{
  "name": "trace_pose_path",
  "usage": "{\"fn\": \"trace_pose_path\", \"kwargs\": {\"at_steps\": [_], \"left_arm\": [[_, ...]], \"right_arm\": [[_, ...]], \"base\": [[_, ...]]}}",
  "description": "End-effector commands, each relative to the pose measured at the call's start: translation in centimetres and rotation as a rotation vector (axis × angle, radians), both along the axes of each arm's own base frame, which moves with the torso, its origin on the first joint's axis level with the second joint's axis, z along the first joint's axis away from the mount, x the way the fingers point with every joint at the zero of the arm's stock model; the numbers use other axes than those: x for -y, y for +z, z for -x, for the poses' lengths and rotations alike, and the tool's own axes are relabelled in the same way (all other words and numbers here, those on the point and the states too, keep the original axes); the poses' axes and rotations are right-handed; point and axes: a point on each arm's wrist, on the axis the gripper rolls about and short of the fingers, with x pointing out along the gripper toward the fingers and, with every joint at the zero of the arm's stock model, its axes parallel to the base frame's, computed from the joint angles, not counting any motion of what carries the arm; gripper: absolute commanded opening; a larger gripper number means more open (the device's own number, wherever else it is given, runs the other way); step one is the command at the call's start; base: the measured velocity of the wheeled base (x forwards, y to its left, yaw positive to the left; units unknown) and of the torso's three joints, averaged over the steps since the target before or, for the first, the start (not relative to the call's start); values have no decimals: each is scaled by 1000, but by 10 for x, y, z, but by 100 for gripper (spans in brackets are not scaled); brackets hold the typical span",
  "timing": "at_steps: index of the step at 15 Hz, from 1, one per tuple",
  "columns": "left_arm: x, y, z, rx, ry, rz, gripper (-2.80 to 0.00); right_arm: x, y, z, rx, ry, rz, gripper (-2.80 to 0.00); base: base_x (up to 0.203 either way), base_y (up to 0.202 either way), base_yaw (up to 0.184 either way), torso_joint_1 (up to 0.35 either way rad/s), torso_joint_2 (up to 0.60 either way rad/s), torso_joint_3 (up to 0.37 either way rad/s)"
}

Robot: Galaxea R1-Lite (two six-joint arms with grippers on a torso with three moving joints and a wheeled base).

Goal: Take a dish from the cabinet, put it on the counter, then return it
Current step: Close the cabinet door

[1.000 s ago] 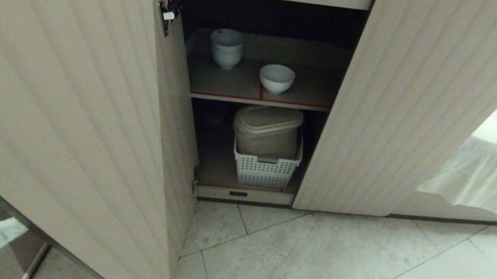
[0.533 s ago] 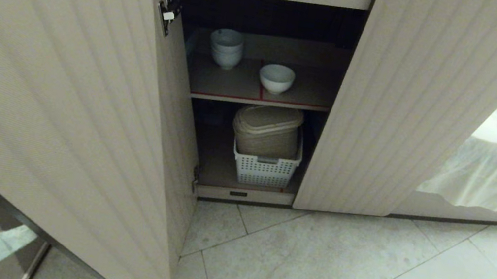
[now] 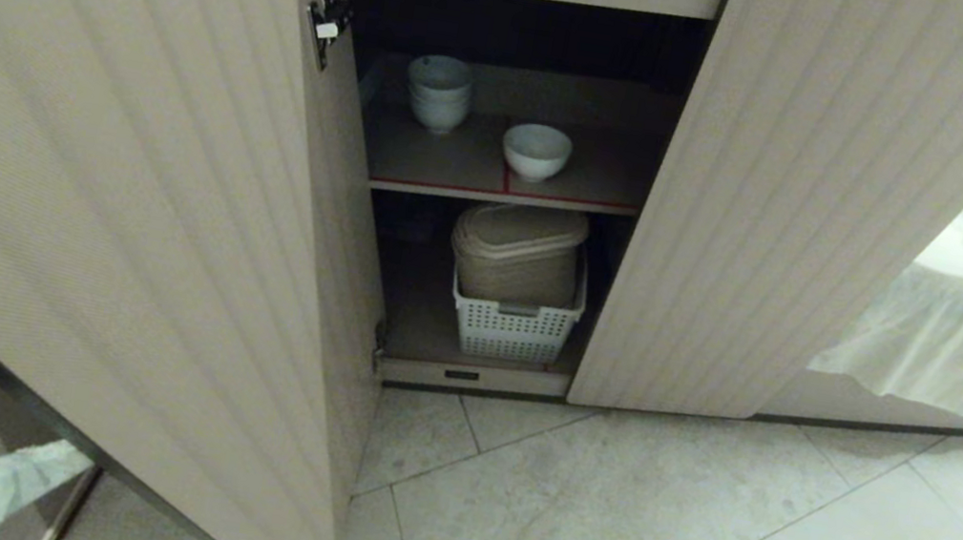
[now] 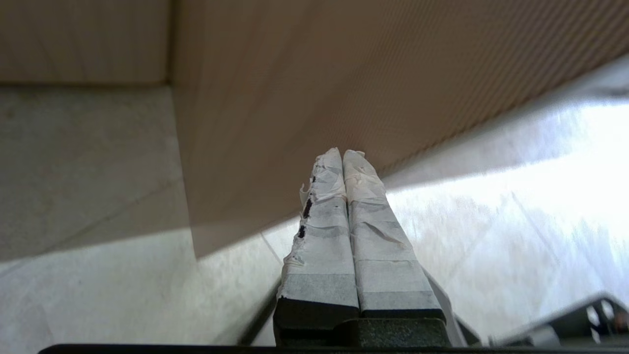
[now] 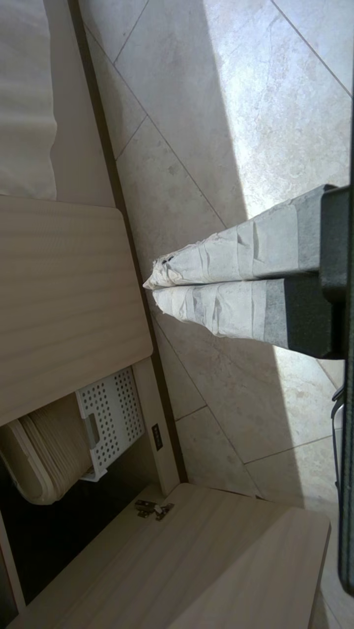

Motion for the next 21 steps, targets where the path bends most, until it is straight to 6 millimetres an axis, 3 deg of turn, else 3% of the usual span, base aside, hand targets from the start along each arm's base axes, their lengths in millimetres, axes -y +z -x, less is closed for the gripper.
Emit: {"fn": "trace_pose_path", "kwargs": {"at_steps": [1, 10, 16, 21], "left_arm": [[2, -1, -1, -12, -18, 2, -280], [16, 10, -40, -6, -20, 5, -280], [25, 10, -40, -13, -96, 1, -280], [32, 22, -54, -3, -109, 6, -280]], "right_arm": [[0, 0, 0, -1, 0, -1, -280], [0, 0, 0, -1, 0, -1, -280], [0, 0, 0, -1, 0, -1, -280], [0, 0, 0, -1, 0, -1, -280]], "base": [[0, 0, 0, 0, 0, 0], [0, 0, 0, 0, 0, 0], [0, 0, 0, 0, 0, 0], [0, 0, 0, 0, 0, 0]]}}
